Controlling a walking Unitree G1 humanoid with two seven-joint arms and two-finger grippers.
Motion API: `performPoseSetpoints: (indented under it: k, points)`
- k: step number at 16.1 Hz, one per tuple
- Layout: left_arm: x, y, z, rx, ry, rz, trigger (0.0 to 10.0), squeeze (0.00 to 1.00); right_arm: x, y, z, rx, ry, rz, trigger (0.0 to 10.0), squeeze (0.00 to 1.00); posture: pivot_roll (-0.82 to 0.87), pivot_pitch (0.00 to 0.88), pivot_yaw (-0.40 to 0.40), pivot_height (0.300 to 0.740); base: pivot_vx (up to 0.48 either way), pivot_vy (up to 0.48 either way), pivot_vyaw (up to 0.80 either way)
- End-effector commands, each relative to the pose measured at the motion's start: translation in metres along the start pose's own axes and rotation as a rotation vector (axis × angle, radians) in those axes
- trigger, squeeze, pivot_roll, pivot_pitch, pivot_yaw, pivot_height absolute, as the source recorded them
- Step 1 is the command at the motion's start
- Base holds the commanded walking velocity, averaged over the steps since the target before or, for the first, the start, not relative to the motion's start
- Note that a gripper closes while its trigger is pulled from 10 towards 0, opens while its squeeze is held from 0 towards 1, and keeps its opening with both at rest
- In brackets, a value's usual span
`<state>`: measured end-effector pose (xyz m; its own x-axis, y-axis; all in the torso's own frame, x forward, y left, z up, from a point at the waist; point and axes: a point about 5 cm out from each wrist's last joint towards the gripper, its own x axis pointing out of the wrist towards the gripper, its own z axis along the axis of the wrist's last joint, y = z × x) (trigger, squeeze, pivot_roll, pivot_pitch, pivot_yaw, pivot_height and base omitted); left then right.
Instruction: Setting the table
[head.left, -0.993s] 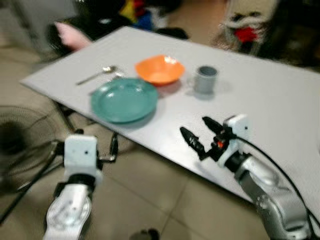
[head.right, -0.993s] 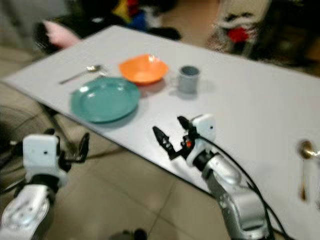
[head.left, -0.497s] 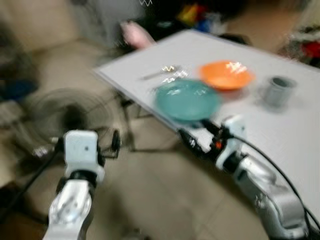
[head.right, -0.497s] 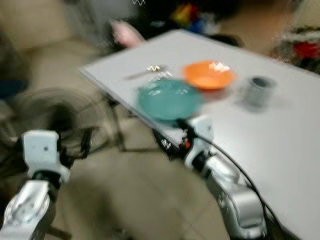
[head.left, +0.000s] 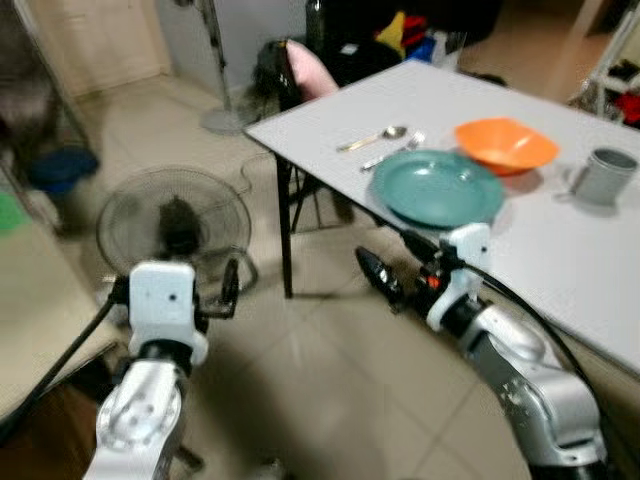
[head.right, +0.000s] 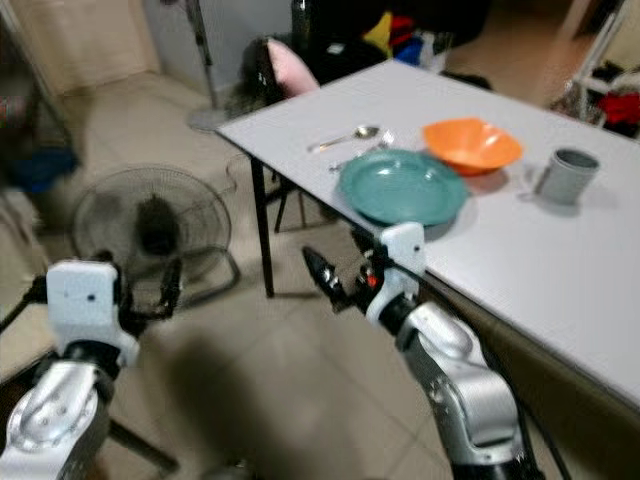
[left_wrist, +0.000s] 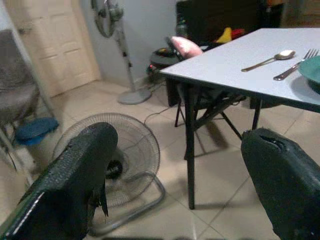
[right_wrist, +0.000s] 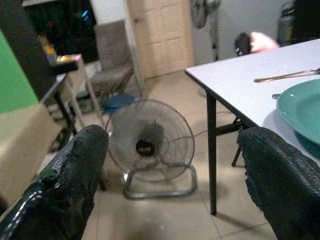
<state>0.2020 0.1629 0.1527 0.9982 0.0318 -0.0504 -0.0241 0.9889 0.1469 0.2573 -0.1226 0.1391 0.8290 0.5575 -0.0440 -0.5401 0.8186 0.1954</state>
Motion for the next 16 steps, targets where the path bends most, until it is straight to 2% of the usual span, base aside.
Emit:
performPoseSetpoints:
  k: [1, 3, 5, 13, 14, 16]
  points:
    - [0.0, 0.004, 0.001, 0.013, -0.003, 0.013, 10.0, 0.0, 0.003, 0.002, 0.002, -0.009, -0.004, 0.005, 10.0, 1.0, -0.03, 0.01, 0.014, 0.74, 0.0, 0.322, 0.0]
    - [-0.001, 0.004, 0.001, 0.015, -0.005, 0.014, 10.0, 0.0, 0.006, 0.006, 0.002, -0.013, 0.001, 0.033, 10.0, 1.0, -0.03, 0.005, 0.013, 0.74, 0.0, 0.319, 0.0]
    - [-0.001, 0.005, 0.002, 0.019, -0.005, 0.014, 10.0, 0.0, 0.008, 0.011, 0.001, -0.021, 0.011, 0.089, 10.0, 1.0, -0.02, 0.002, 0.011, 0.74, 0.0, 0.321, 0.8]
    - [-0.004, 0.004, 0.003, 0.022, -0.005, 0.028, 10.0, 0.0, 0.012, 0.014, 0.001, -0.032, 0.03, 0.176, 10.0, 1.0, -0.01, 0.015, 0.0, 0.74, 0.0, 0.317, 0.8]
    - [-0.004, 0.004, 0.004, 0.078, -0.006, 0.026, 10.0, 0.0, 0.012, 0.014, 0.0, -0.03, 0.033, 0.185, 10.0, 1.0, 0.0, 0.017, -0.003, 0.74, 0.0, -0.48, 0.8]
    - [-0.004, 0.004, 0.005, 0.087, -0.013, 0.033, 10.0, 0.0, 0.012, 0.013, 0.0, -0.029, 0.033, 0.187, 10.0, 1.0, 0.0, 0.018, -0.004, 0.74, 0.0, -0.48, 0.8]
